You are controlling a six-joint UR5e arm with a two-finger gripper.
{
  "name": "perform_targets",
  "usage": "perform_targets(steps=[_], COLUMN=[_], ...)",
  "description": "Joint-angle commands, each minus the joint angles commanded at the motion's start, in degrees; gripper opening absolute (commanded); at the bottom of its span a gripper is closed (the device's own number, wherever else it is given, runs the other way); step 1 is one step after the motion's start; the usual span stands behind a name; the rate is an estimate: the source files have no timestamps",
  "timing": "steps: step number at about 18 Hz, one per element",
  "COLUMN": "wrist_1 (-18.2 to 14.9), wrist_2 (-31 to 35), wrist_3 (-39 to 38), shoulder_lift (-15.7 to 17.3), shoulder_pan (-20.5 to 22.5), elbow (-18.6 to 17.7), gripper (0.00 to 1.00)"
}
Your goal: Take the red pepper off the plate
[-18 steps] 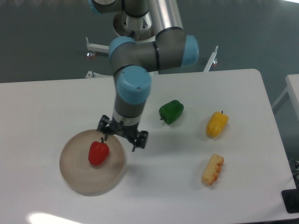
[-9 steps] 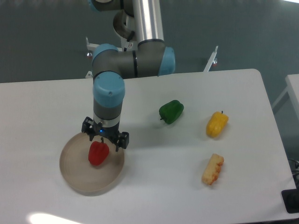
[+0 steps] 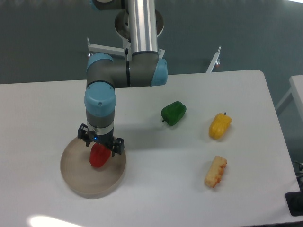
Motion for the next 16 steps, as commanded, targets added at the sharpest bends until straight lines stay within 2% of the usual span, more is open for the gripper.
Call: perform_targets(steps=[16], wrist_1=[1.59], wrist_2=[0.97], wrist_3=[-0.44], shoulder_lift=[-1.93], shoulder_pan=[-0.62], elbow=[-0.09], gripper=[1.0])
